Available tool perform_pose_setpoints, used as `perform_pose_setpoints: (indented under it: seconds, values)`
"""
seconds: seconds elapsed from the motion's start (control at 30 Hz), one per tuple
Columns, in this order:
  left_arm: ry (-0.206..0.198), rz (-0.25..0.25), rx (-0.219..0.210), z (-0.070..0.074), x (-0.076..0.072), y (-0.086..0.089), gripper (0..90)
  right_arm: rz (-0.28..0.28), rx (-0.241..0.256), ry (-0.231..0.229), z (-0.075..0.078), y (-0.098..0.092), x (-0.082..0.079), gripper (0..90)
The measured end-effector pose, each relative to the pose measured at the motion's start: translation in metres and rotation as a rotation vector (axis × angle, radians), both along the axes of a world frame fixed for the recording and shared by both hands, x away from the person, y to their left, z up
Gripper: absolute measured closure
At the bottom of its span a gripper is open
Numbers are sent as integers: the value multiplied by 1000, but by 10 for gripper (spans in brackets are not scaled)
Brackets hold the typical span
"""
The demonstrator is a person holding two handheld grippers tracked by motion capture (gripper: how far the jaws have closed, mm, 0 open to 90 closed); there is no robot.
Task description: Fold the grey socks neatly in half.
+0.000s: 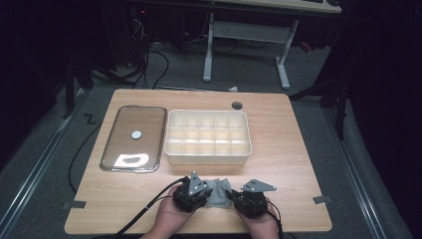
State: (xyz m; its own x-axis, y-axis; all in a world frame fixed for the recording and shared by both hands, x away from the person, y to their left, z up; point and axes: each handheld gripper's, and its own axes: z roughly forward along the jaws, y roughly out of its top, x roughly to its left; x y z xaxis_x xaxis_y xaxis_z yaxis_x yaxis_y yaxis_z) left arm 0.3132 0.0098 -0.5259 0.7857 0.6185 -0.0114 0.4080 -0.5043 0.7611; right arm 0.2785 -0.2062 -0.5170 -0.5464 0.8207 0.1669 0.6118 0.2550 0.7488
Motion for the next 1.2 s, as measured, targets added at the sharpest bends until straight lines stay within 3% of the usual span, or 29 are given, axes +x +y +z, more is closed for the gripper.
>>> perform_pose_setpoints:
  seconds: [0.13, 0.23, 0.4, 0.47, 0.53, 0.6, 0.7, 0.8, 0.97, 1.03, 1.2]
  values:
    - [-30, 2, 23, -3, -1, -12, 670, -13, 38, 1, 2, -8, 2, 844]
    - [-59, 5, 52, -2, -3, -20, 674, -9, 99, 5, 5, -13, 3, 844]
    - [-101, 0, 90, -2, -11, -33, 677, -3, 137, -13, 10, -13, 2, 849]
    - [-107, -6, 78, 2, -11, -33, 670, 7, 133, -22, 11, -12, 2, 849]
    - [-122, 18, 24, 12, -8, -26, 682, 4, 127, -19, 11, -13, 2, 850]
    - [-147, 36, 11, 20, -3, -24, 761, 4, 127, -11, 9, -15, 2, 850]
    - [-125, 36, 56, 16, 5, -30, 771, 4, 124, -7, 7, -16, 2, 850]
    - [-64, 12, 85, 1, 8, -37, 774, 4, 124, -9, 8, -16, 2, 850]
    - [-78, -9, 71, -1, 5, -41, 818, -3, 119, -10, 7, -15, 3, 850]
    - [-75, -22, 61, 1, 5, -39, 868, -5, 121, -10, 7, -16, 4, 850]
    - [-84, -50, 13, 9, 2, -27, 880, -8, 122, -16, 7, -17, 4, 849]
